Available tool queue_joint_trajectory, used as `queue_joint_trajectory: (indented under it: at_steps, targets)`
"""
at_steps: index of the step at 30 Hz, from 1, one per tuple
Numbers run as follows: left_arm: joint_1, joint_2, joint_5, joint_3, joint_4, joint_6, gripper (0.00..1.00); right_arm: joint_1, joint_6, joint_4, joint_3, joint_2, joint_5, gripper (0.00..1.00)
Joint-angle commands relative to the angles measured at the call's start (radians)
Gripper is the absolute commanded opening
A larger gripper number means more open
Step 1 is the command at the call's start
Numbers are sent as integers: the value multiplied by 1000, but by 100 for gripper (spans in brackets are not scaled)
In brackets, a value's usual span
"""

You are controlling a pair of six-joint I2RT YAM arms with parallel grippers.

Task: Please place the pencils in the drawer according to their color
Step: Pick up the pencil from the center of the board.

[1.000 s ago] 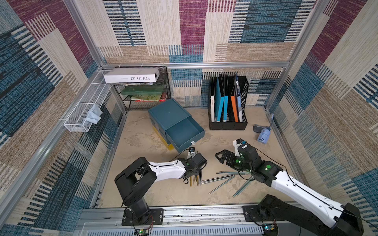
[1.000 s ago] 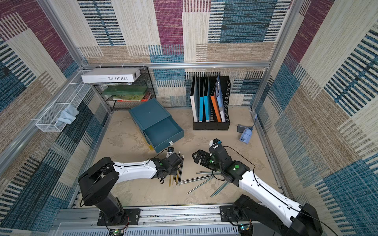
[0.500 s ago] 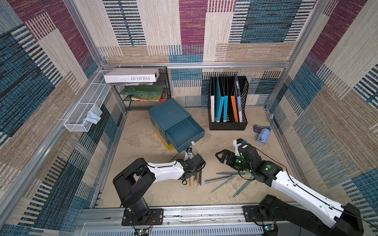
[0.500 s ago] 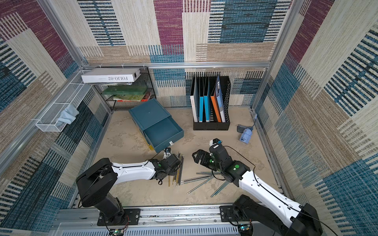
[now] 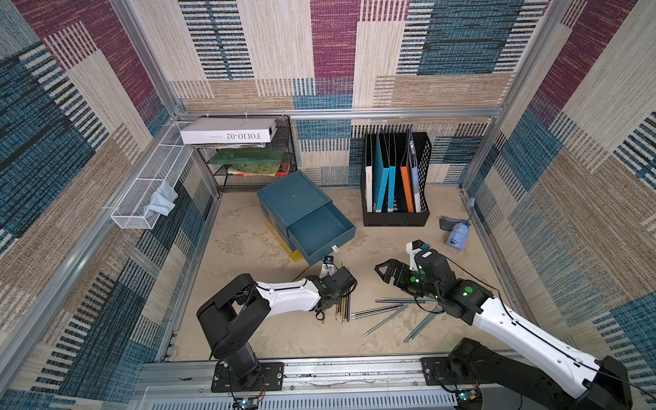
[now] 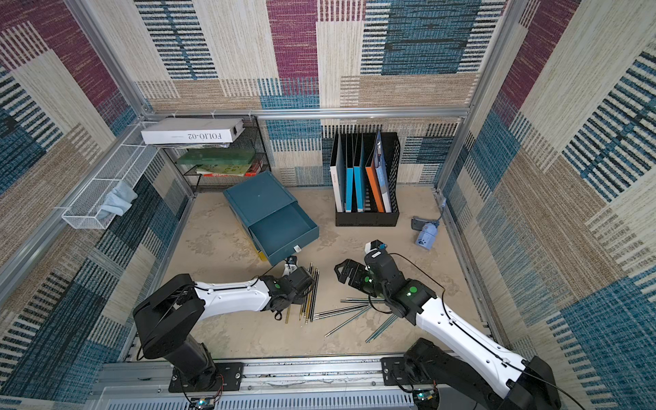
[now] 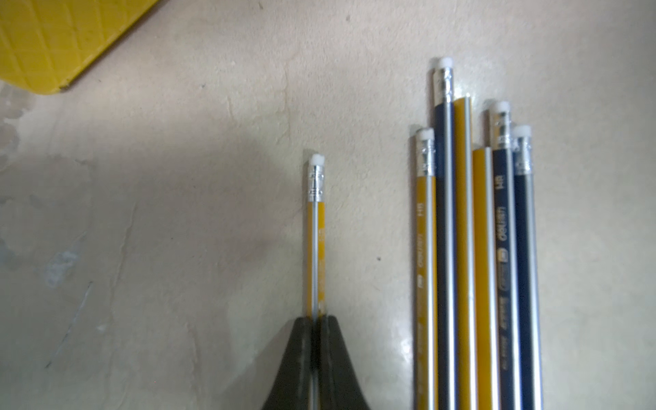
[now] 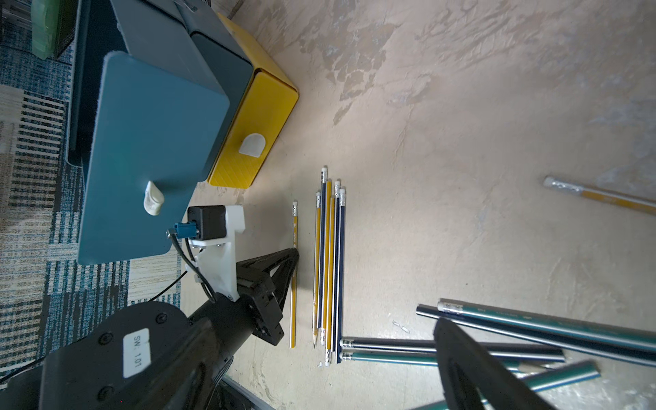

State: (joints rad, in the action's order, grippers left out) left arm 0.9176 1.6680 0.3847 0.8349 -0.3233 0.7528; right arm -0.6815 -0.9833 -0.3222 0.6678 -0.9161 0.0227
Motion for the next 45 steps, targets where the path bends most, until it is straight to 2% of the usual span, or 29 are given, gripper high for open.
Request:
queue_joint_trajectory:
  at_steps: [1, 6, 13, 21, 27, 35, 41, 45]
  targets:
    - [2, -62, -156, -9, -250, -23, 0, -1, 0, -2, 9, 1, -9, 99]
    - [1, -193, -191, 7, -332, -66, 0, 3, -1, 9, 7, -5, -6, 99]
    - [2, -321, -341, -10, -392, -120, 0, 5, -3, 23, 9, -13, -6, 99]
    - [38, -411, -515, 7, -427, -160, 0, 11, 2, 23, 13, -11, -12, 99]
    - [83, -434, -585, 111, -441, -182, 0, 18, 5, 21, 18, -9, -13, 99]
    - [107, -424, -521, 358, -477, -216, 0, 29, 9, 15, 32, -10, -9, 99]
    - [103, -383, -347, 583, -524, -283, 0, 35, 12, 13, 38, -10, -6, 99]
    - [64, -344, -234, 713, -542, -348, 0, 37, 17, 16, 44, -11, -4, 99]
